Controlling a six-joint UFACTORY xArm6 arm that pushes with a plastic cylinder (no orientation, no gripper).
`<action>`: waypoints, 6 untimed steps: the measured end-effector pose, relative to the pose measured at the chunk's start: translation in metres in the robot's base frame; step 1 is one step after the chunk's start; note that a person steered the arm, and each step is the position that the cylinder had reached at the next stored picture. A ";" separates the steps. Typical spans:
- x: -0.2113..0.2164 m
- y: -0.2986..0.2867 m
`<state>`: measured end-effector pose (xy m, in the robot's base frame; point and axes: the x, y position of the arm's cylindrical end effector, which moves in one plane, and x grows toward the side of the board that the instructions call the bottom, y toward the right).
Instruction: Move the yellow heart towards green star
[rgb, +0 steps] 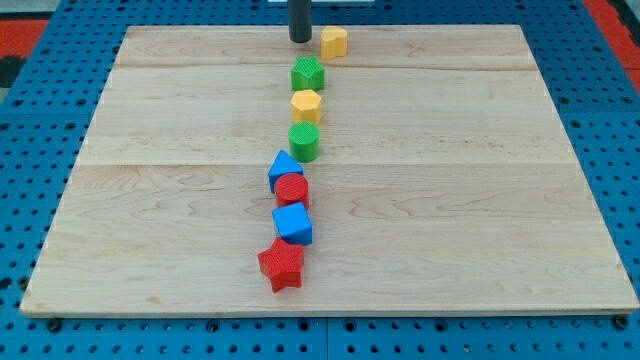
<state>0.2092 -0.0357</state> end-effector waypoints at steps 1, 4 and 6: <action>-0.017 0.008; -0.016 0.120; -0.015 0.104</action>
